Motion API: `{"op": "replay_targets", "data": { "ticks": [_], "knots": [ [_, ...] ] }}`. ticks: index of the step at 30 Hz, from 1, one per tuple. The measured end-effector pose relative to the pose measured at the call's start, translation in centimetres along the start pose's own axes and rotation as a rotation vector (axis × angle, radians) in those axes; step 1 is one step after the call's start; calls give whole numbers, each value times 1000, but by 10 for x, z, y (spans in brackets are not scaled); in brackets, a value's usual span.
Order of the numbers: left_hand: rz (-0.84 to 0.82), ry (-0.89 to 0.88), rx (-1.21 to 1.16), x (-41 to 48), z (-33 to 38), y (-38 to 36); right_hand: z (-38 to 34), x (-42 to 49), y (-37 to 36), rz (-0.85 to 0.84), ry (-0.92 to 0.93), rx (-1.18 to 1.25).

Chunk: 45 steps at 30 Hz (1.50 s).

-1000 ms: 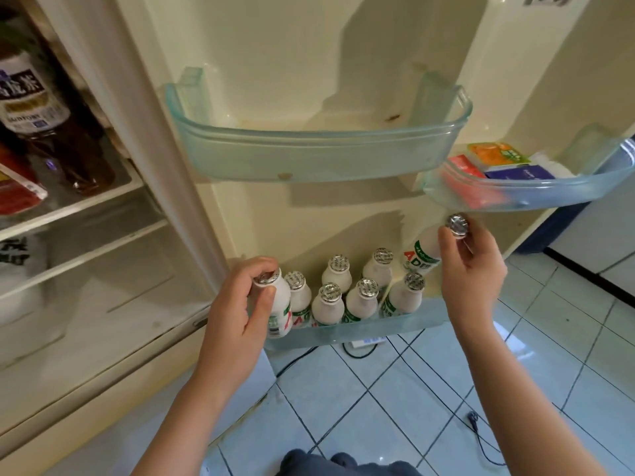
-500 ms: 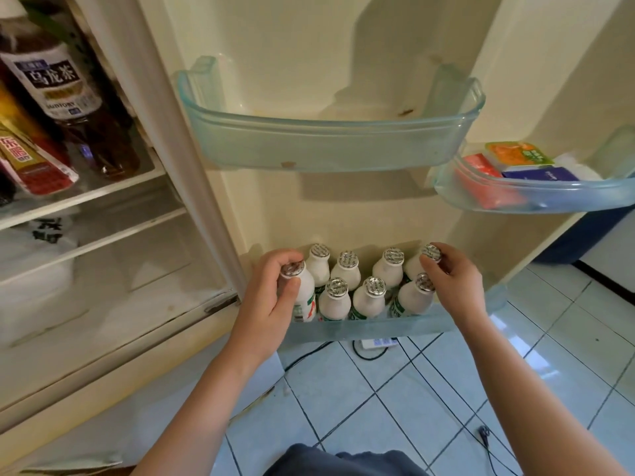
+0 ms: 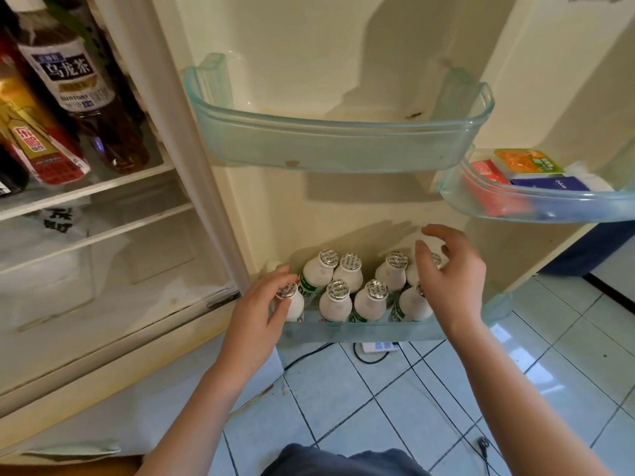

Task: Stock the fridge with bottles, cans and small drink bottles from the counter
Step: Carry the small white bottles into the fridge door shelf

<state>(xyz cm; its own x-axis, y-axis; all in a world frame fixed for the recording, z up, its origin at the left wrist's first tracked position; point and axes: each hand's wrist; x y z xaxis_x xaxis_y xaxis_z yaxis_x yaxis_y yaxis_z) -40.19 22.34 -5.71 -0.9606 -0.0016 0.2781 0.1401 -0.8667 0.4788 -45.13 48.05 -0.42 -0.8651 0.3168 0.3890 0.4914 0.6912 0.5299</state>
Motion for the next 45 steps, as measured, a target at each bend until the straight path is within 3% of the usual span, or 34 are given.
{"op": "replay_targets", "data": {
  "ticks": [4, 8, 10, 16, 19, 24, 30, 45],
  "knots": [
    [196, -116, 54, -4, 5, 11, -32, -10, -13, -110, 241, -32],
    [529, -231, 72, 4, 15, 27, -56, -19, -30, -347, 371, -22],
    [601, -244, 82, 14, 19, 35, -63, -23, -39, -477, 397, -56],
    [493, -312, 205, 51, 13, 46, -77, -32, -64, -823, 579, -144],
    [394, -388, 233, 63, 6, 48, -79, -36, -76, -919, 639, -243],
    [296, -374, 331, 74, -7, 45, -79, -38, -85, -935, 586, -287],
    [355, -388, 306, 80, -16, 37, -78, -40, -94, -846, 446, -395],
    [463, -501, 244, 87, -25, 28, -81, -51, -101, -760, 420, -347]
  ]
}}
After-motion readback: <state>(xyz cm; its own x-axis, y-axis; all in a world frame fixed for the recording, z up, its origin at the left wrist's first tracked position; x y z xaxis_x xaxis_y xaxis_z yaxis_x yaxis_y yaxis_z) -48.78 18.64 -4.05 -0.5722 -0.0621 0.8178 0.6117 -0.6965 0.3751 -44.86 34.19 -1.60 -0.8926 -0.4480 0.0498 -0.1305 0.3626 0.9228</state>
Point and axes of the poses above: each hand's wrist, its own x-axis towards the middle knuckle, its own y-axis out of the back of the hand, z = x × y, and after that the axes turned 2 degrees about -x, right-handed
